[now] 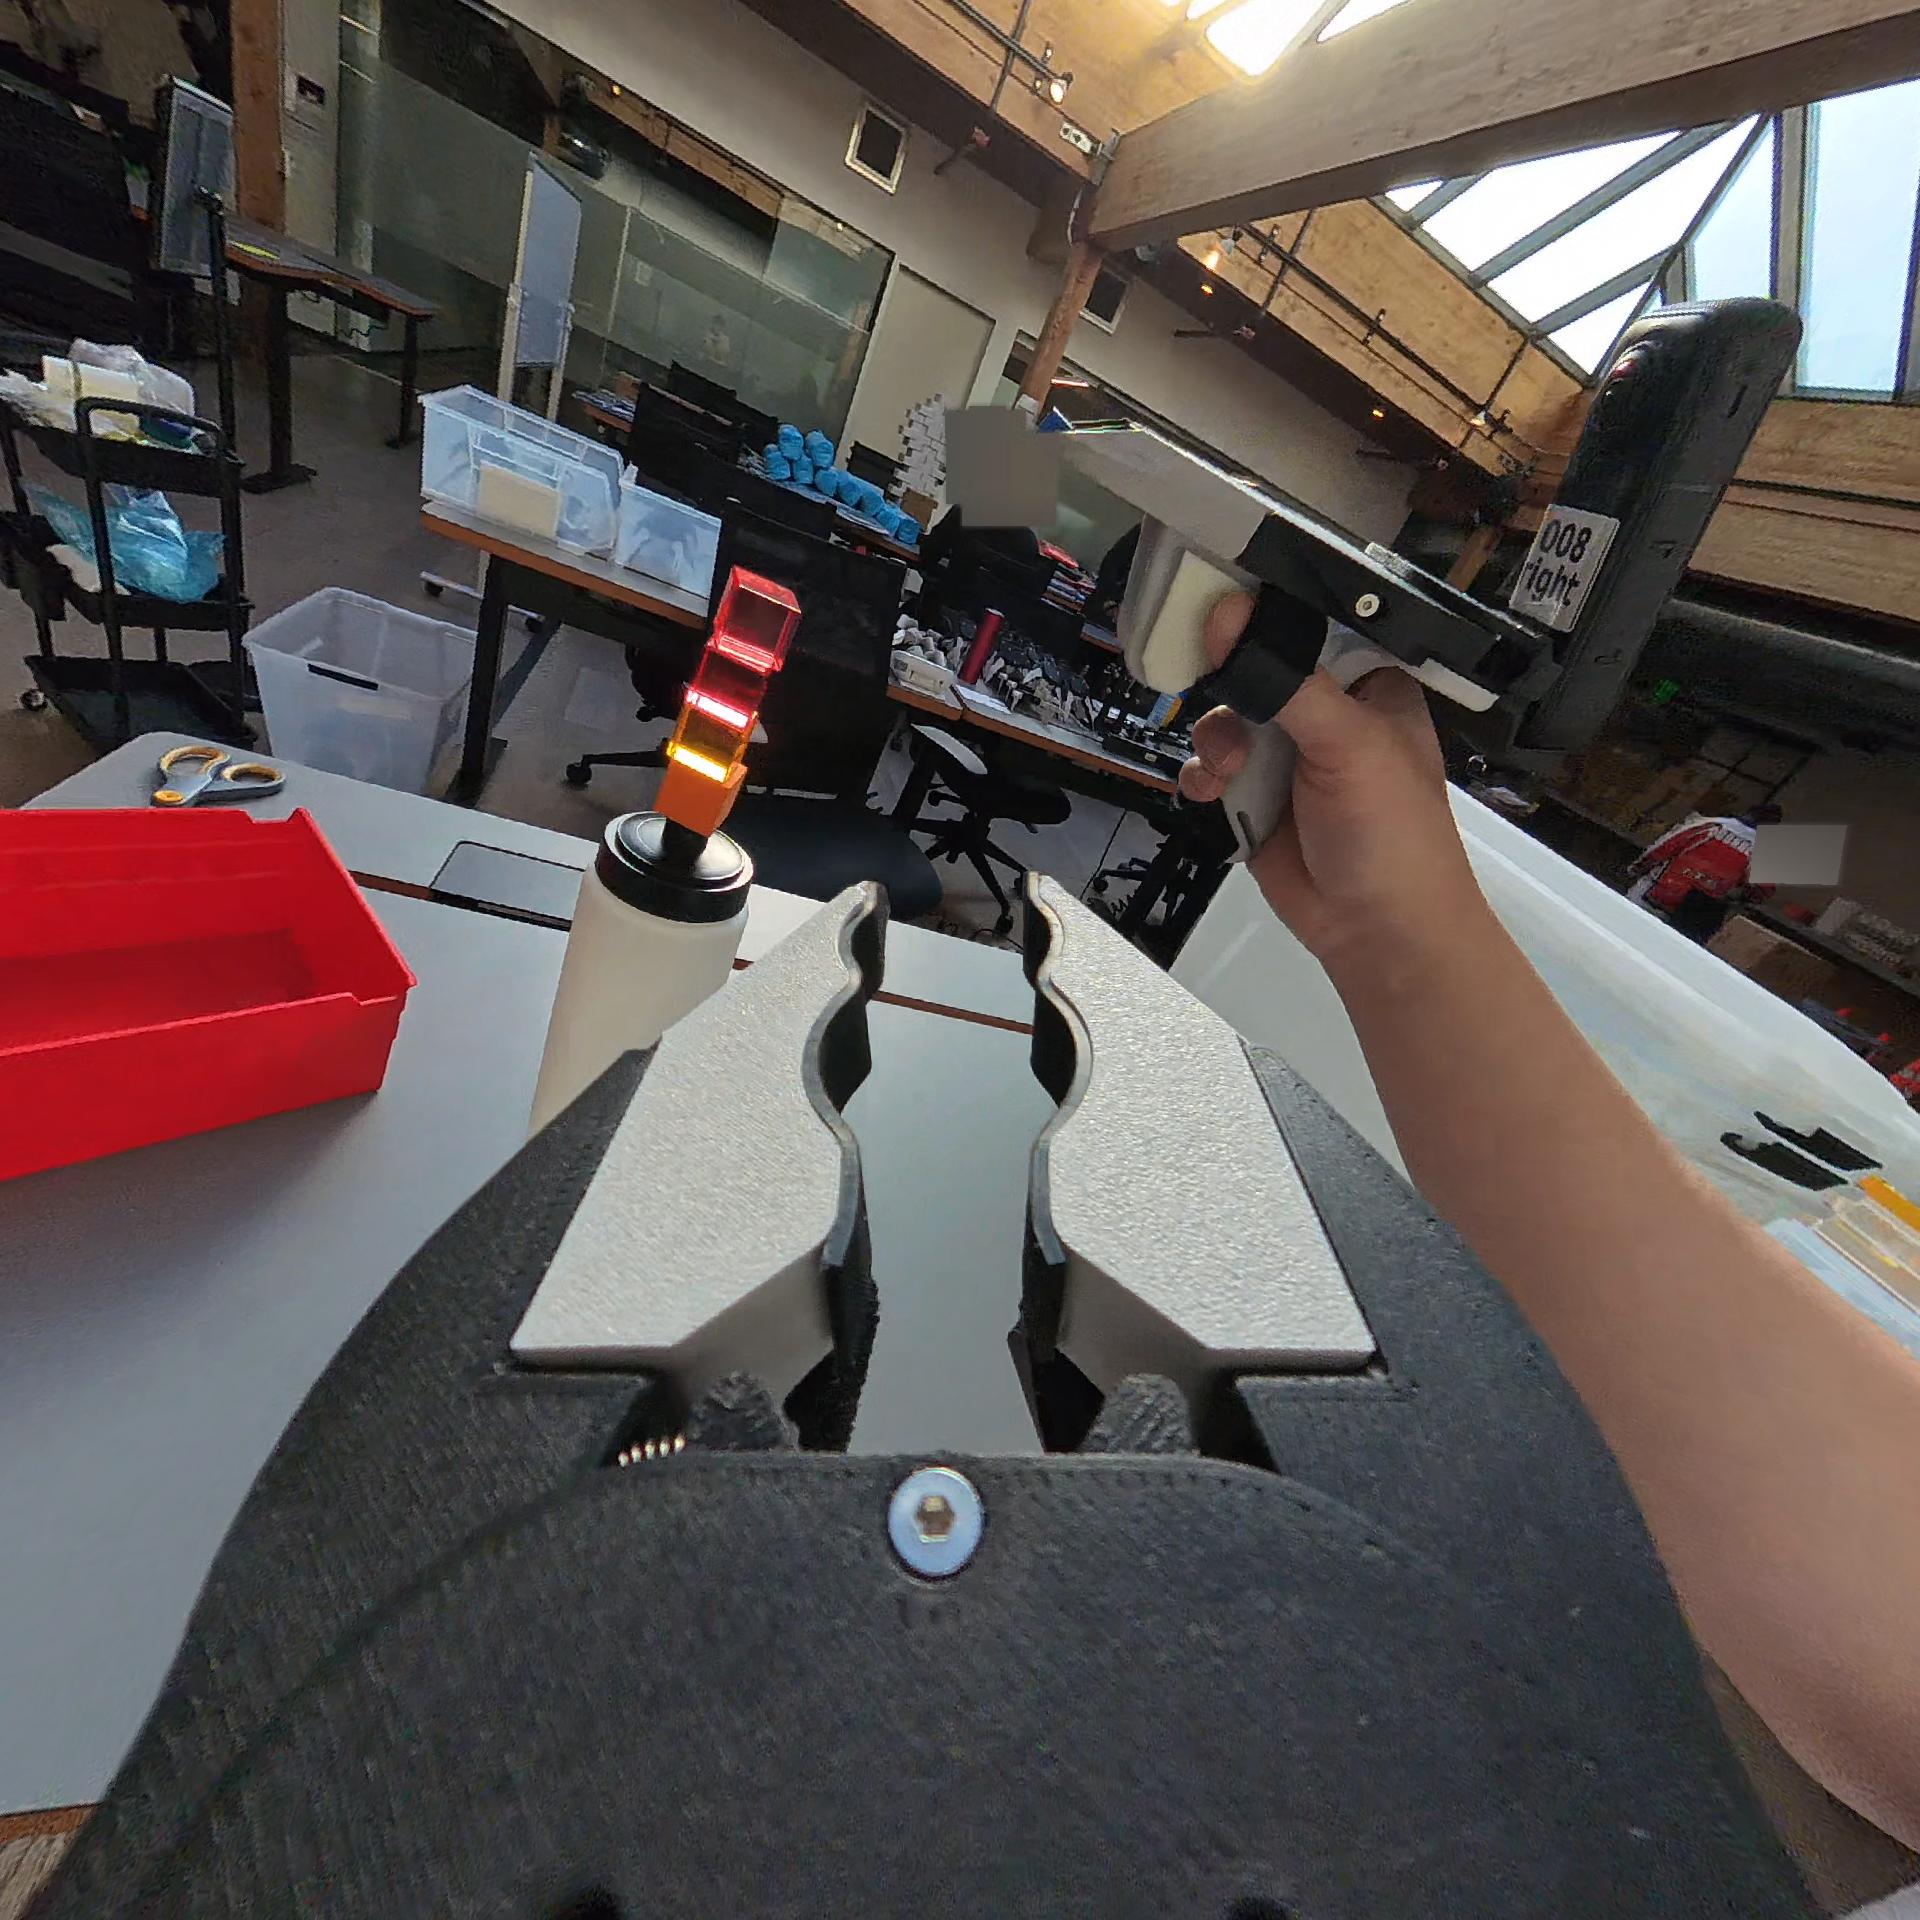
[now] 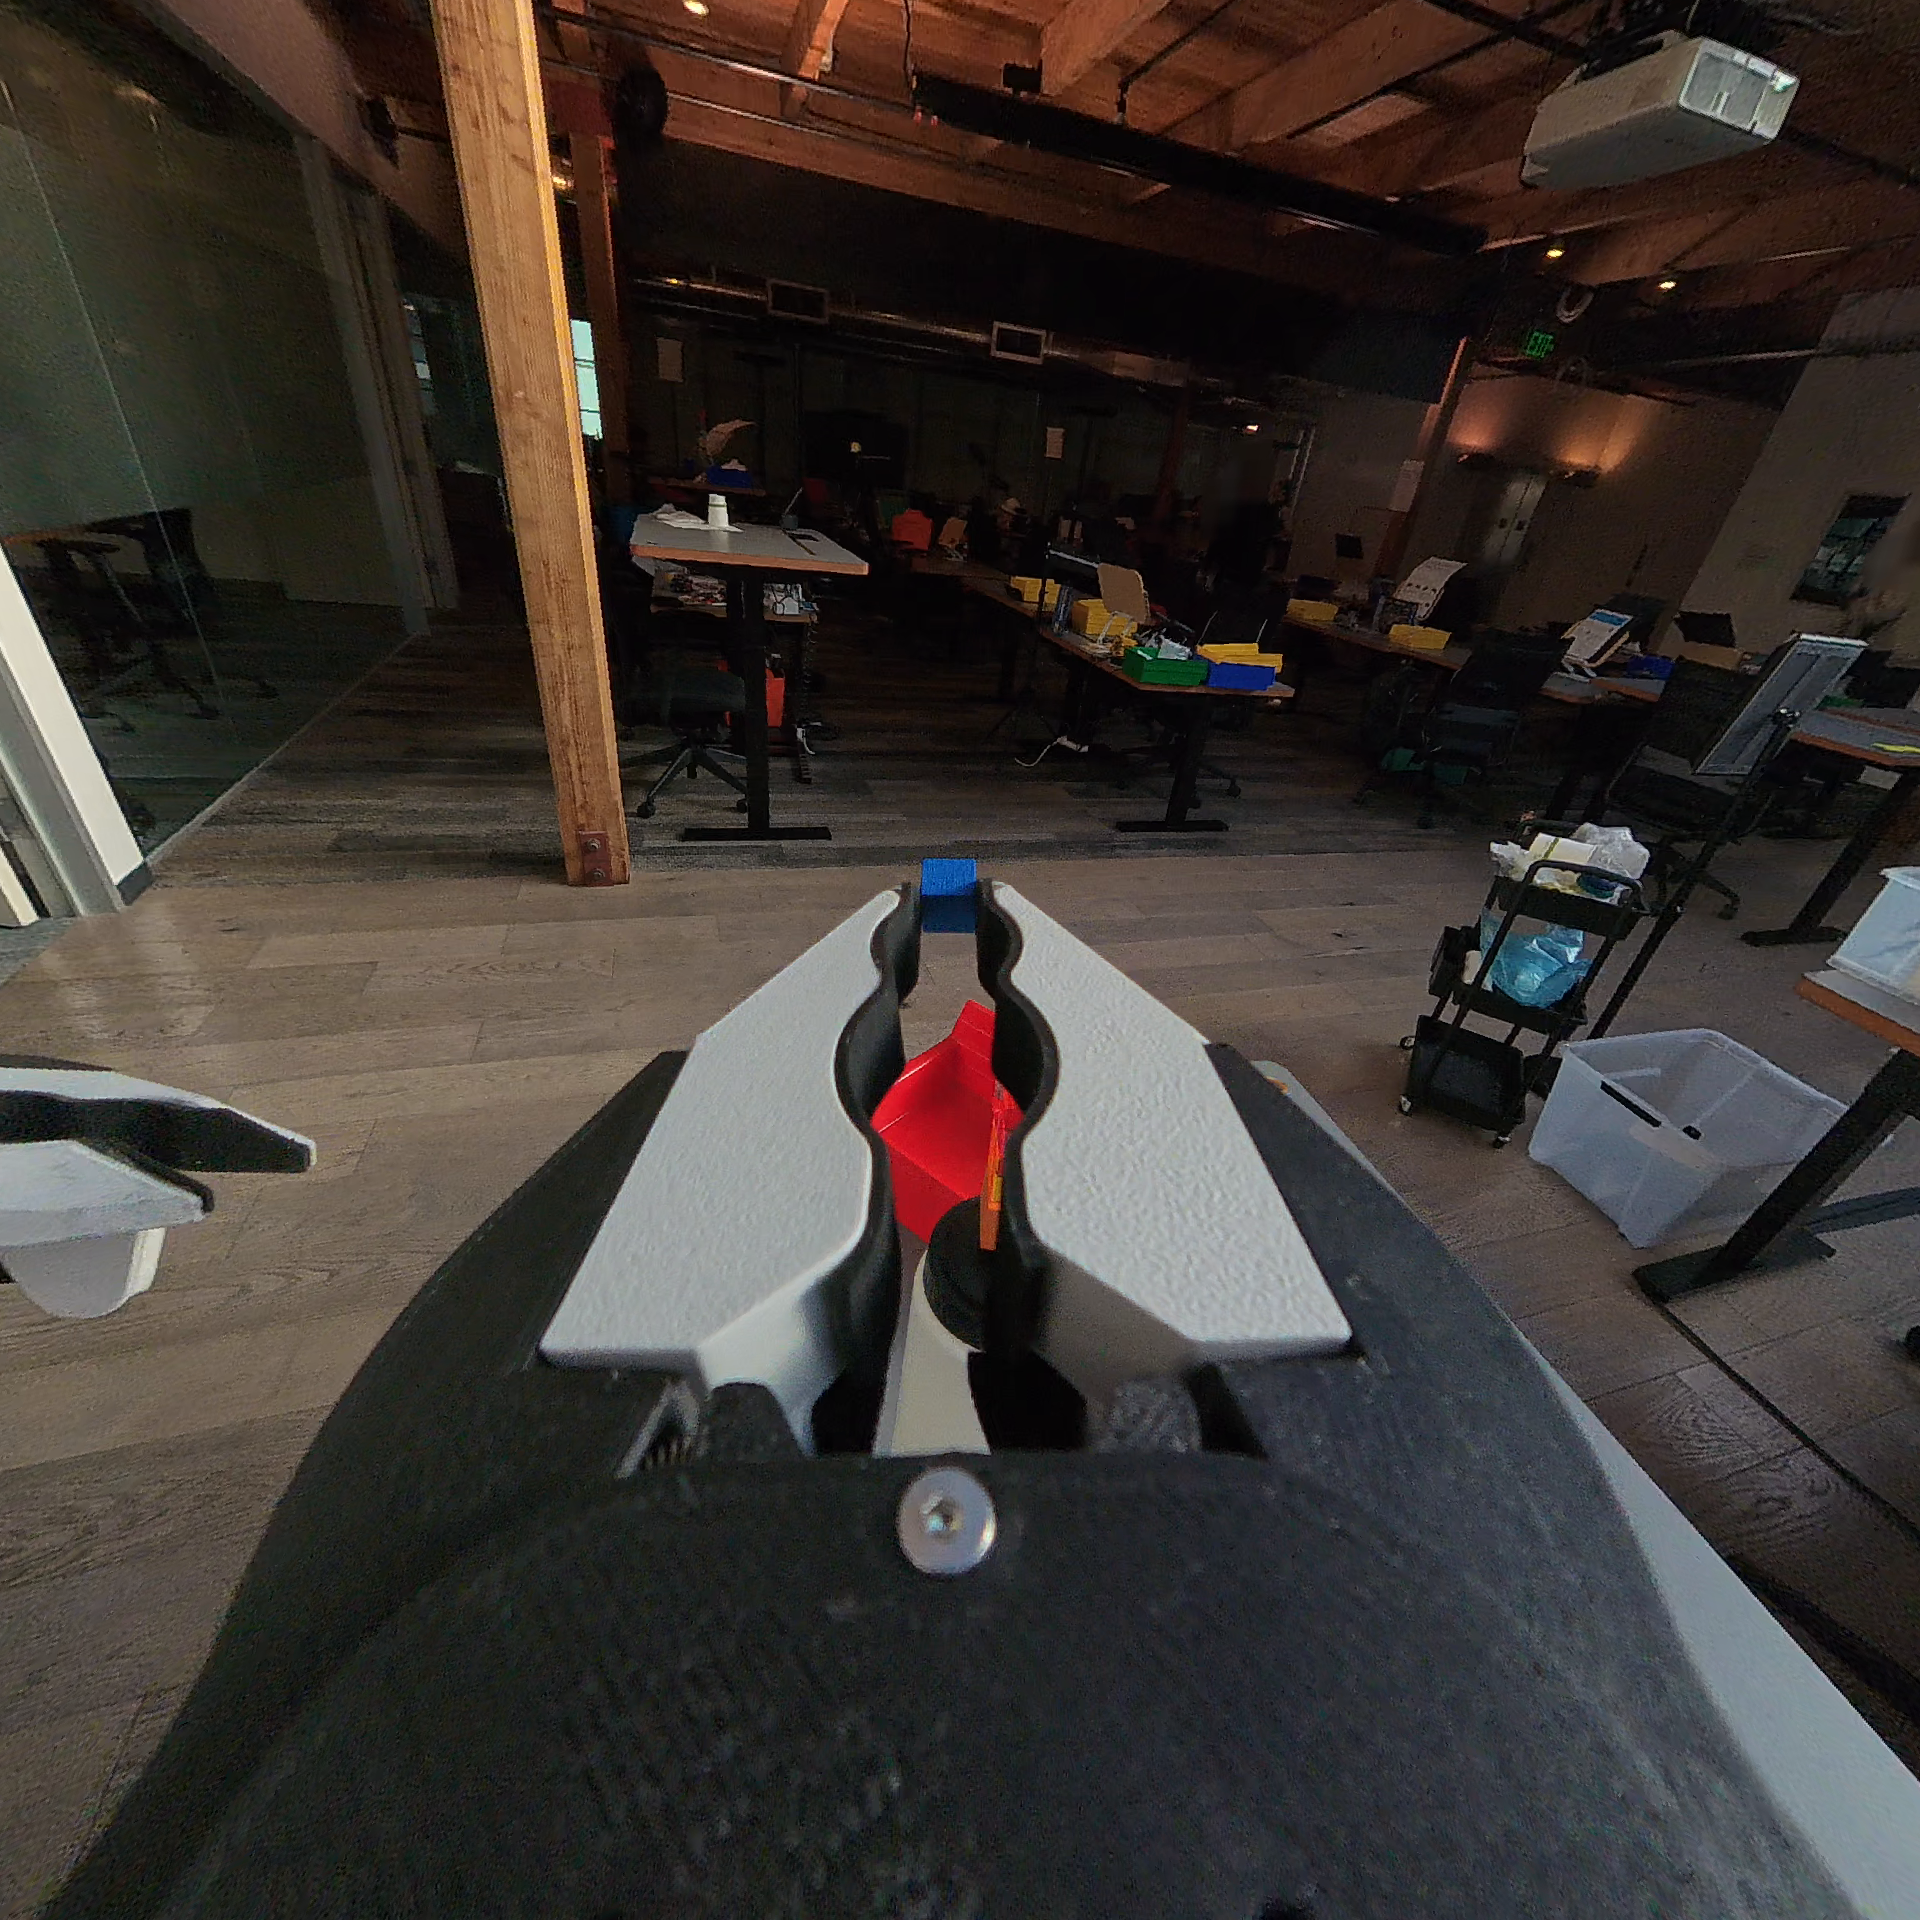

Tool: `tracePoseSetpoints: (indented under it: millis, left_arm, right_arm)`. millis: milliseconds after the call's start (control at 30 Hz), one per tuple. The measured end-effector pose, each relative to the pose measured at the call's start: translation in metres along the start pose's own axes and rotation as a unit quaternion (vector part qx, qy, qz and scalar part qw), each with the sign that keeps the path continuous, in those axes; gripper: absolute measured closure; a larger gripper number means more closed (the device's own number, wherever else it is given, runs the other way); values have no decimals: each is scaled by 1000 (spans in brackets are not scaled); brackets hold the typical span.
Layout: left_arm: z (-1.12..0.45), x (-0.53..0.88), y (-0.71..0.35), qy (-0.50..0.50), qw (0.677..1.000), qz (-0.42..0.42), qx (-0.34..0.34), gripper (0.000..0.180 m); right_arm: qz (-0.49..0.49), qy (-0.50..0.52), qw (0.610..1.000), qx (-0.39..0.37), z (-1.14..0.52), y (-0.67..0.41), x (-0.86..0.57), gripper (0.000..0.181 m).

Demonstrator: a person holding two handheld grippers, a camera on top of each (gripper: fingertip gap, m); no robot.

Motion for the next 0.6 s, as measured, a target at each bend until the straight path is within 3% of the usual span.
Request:
tracePoseSetpoints:
  millis: [267, 467, 600]
  left_arm:
    - [-36, -23, 18, -74, 996, 29, -52, 158]
    - [-62, -23, 36, -45, 997, 53, 16, 160]
    - [-70, -9, 23, -4, 995, 98, 23, 160]
  right_arm:
    - [-21, -64, 997, 31, -38, 35, -36, 172]
    - [-37, -74, 996, 17, -50, 30, -48, 172]
    - [-50, -116, 990, 57, -54, 39, -47, 172]
Point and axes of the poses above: each gripper's, where its closed fingertips meet, z back along the fingers, y out of its underside, x = y × z across the jaws, the point moved 5 cm from there along z, back along the fingers
